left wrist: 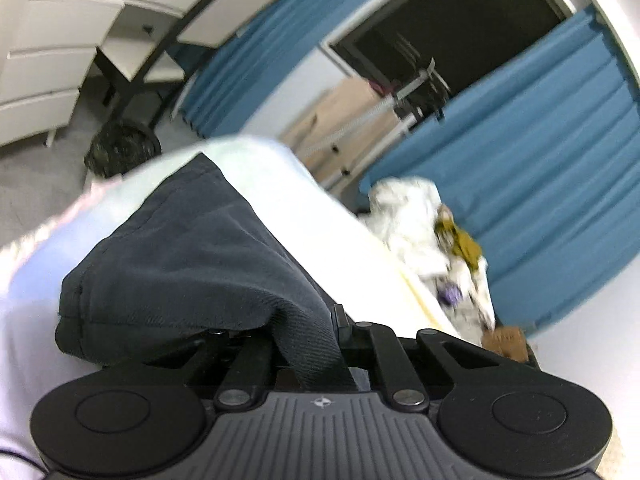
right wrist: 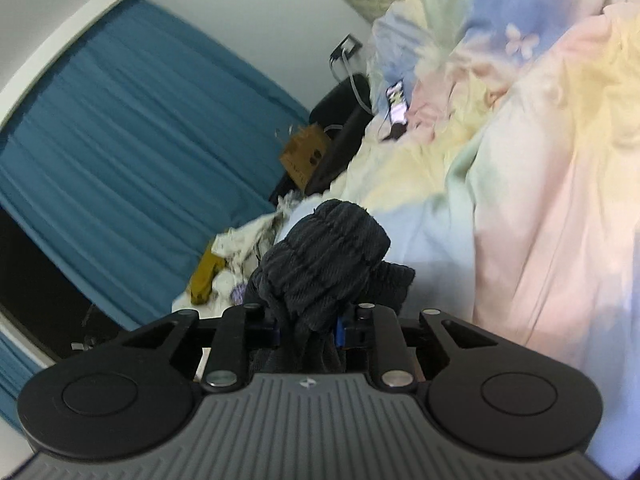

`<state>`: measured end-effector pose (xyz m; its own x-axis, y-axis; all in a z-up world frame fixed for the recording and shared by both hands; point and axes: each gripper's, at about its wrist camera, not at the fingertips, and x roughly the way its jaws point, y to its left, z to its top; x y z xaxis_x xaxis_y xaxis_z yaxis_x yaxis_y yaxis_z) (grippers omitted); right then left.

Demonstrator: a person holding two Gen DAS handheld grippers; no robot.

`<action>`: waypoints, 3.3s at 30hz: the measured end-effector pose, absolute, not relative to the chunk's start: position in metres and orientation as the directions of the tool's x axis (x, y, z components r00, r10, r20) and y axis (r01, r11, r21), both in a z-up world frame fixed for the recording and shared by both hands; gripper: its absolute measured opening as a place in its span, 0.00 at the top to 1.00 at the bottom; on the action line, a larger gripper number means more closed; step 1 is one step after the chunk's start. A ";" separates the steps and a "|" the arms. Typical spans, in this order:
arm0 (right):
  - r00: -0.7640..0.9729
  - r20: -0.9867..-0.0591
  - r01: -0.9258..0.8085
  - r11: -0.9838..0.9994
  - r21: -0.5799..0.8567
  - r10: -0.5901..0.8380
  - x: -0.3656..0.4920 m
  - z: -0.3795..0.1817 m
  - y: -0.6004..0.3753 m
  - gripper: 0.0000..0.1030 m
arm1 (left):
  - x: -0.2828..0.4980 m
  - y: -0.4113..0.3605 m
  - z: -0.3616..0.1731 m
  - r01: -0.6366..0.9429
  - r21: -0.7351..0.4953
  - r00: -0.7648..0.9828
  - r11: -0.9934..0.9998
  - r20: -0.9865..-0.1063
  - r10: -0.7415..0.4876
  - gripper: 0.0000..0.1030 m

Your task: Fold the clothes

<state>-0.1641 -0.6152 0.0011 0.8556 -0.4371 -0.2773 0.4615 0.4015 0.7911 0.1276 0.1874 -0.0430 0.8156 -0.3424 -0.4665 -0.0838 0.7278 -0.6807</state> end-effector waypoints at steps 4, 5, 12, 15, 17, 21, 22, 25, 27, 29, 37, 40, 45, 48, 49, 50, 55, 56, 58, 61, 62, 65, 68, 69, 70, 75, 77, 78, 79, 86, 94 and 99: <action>0.839 -0.247 0.463 0.397 0.792 -0.484 -0.198 0.009 -0.640 0.78 | 0.081 0.156 -0.052 -0.045 -0.674 0.765 0.738 -0.498 -0.408 0.91; 0.830 -0.240 0.468 0.397 0.789 -0.503 -0.208 0.005 -0.646 0.78 | 0.072 0.147 -0.057 -0.034 -0.658 0.747 0.752 -0.517 -0.418 0.91; 0.740 -0.403 0.616 0.302 0.727 -0.539 -0.270 -0.077 -0.684 0.77 | 0.051 0.115 -0.091 -0.011 -0.578 0.686 0.816 -0.598 -0.414 0.88; 0.715 -0.461 0.661 0.293 0.691 -0.526 -0.283 -0.113 -0.684 0.76 | 0.049 0.114 -0.098 -0.016 -0.559 0.684 0.829 -0.610 -0.399 0.84; 0.716 -0.469 0.672 0.328 0.664 -0.517 -0.285 -0.112 -0.682 0.74 | 0.048 0.114 -0.101 -0.020 -0.550 0.688 0.835 -0.613 -0.388 0.79; 0.722 -0.480 0.683 0.405 0.608 -0.498 -0.288 -0.105 -0.678 0.67 | 0.046 0.120 -0.091 -0.054 -0.540 0.715 0.840 -0.608 -0.345 0.69; 0.724 -0.483 0.685 0.424 0.593 -0.493 -0.289 -0.103 -0.677 0.65 | 0.045 0.124 -0.090 -0.070 -0.553 0.719 0.831 -0.605 -0.342 0.59; 0.707 -0.475 0.705 0.475 0.526 -0.524 -0.297 -0.080 -0.660 0.45 | 0.042 0.139 -0.095 -0.130 -0.617 0.729 0.776 -0.590 -0.347 0.28; 0.706 -0.413 0.703 0.503 0.502 -0.575 -0.305 -0.060 -0.647 0.25 | 0.040 0.148 -0.098 -0.169 -0.657 0.736 0.734 -0.580 -0.350 0.08; 0.725 -0.332 0.679 0.548 0.488 -0.603 -0.310 -0.037 -0.632 0.15 | 0.039 0.158 -0.101 -0.206 -0.695 0.743 0.689 -0.570 -0.352 0.00; 0.912 -0.214 0.410 0.789 0.458 -0.351 -0.232 0.045 -0.529 0.13 | 0.039 0.193 -0.119 -0.332 -0.792 0.765 0.512 -0.544 -0.345 0.01; 0.956 -0.235 0.276 0.815 0.510 -0.177 -0.178 0.055 -0.475 0.12 | 0.046 0.199 -0.128 -0.347 -0.799 0.766 0.491 -0.544 -0.343 0.01; 0.939 -0.325 0.150 0.710 0.688 0.117 -0.083 0.040 -0.391 0.23 | 0.053 0.200 -0.128 -0.335 -0.789 0.780 0.516 -0.539 -0.318 0.08; 0.895 -0.400 0.180 0.658 0.731 0.198 -0.039 0.012 -0.350 0.59 | 0.055 0.199 -0.129 -0.343 -0.785 0.784 0.516 -0.542 -0.303 0.12; 0.882 -0.431 0.201 0.674 0.711 0.192 -0.029 0.002 -0.338 0.63 | 0.055 0.198 -0.129 -0.345 -0.783 0.785 0.518 -0.543 -0.298 0.14; 0.867 -0.463 0.230 0.675 0.701 0.185 -0.020 -0.011 -0.330 0.71 | 0.055 0.197 -0.130 -0.347 -0.782 0.787 0.519 -0.544 -0.293 0.16; 0.805 -0.578 0.381 0.635 0.672 0.129 0.001 -0.077 -0.317 0.89 | 0.049 0.197 -0.135 -0.374 -0.786 0.803 0.492 -0.540 -0.251 0.32; 0.794 -0.598 0.410 0.627 0.662 0.113 0.001 -0.089 -0.318 0.89 | 0.048 0.197 -0.136 -0.381 -0.792 0.808 0.477 -0.536 -0.244 0.37; 0.770 -0.631 0.457 0.608 0.649 0.094 0.000 -0.112 -0.320 1.00 | 0.049 0.198 -0.137 -0.381 -0.803 0.817 0.459 -0.525 -0.239 0.45; 0.749 -0.657 0.465 0.637 0.615 0.088 0.005 -0.130 -0.316 1.00 | 0.056 0.195 -0.136 -0.363 -0.804 0.825 0.471 -0.512 -0.239 0.53; 0.743 -0.665 0.462 0.660 0.592 0.076 0.007 -0.131 -0.313 1.00 | 0.058 0.193 -0.134 -0.353 -0.795 0.825 0.493 -0.513 -0.237 0.54; 0.746 -0.663 0.442 0.705 0.555 0.054 0.011 -0.128 -0.304 1.00 | 0.066 0.185 -0.132 -0.326 -0.760 0.829 0.562 -0.515 -0.216 0.57; 0.756 -0.652 0.422 0.719 0.553 0.057 0.011 -0.124 -0.302 1.00 | 0.070 0.178 -0.130 -0.294 -0.737 0.839 0.609 -0.504 -0.206 0.70; 0.759 -0.648 0.420 0.714 0.561 0.063 0.011 -0.125 -0.302 0.99 | 0.070 0.175 -0.127 -0.276 -0.727 0.844 0.629 -0.497 -0.204 0.73; 0.762 -0.644 0.417 0.709 0.569 0.068 0.010 -0.125 -0.302 0.99 | 0.069 0.173 -0.125 -0.258 -0.716 0.848 0.649 -0.489 -0.203 0.76; 0.780 -0.619 0.399 0.688 0.606 0.094 0.009 -0.118 -0.306 0.93 | 0.063 0.157 -0.104 -0.138 -0.654 0.884 0.743 -0.420 -0.206 0.85; 0.792 -0.603 0.389 0.681 0.621 0.098 0.005 -0.113 -0.310 0.93 | 0.058 0.148 -0.090 -0.078 -0.618 0.901 0.782 -0.379 -0.209 0.86; 0.800 -0.592 0.384 0.676 0.629 0.097 0.002 -0.110 -0.312 0.93 | 0.055 0.142 -0.082 -0.051 -0.600 0.910 0.798 -0.358 -0.211 0.86; 0.811 -0.578 0.377 0.675 0.635 0.092 -0.003 -0.105 -0.315 0.93 | 0.051 0.136 -0.072 -0.026 -0.583 0.918 0.812 -0.336 -0.212 0.86; 0.890 -0.457 0.331 0.687 0.647 0.002 -0.050 -0.066 -0.353 0.92 | 0.026 0.047 0.010 0.155 -0.487 0.964 0.860 -0.115 -0.239 0.87; 0.918 -0.293 0.394 0.696 0.600 -0.267 -0.127 -0.015 -0.406 0.92 | 0.004 -0.110 0.051 0.373 -0.376 0.908 0.848 -0.040 -0.417 0.87; 0.878 -0.244 0.465 0.614 0.637 -0.412 -0.192 -0.013 -0.444 0.92 | -0.018 -0.207 0.034 0.505 -0.282 0.834 0.816 -0.083 -0.545 0.87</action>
<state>-0.1920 -0.4436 -0.0132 0.8781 -0.4118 -0.2435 0.4649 0.6144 0.6375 -0.0179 -0.2069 0.0341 0.8345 -0.5449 -0.0825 0.5048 0.8158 -0.2821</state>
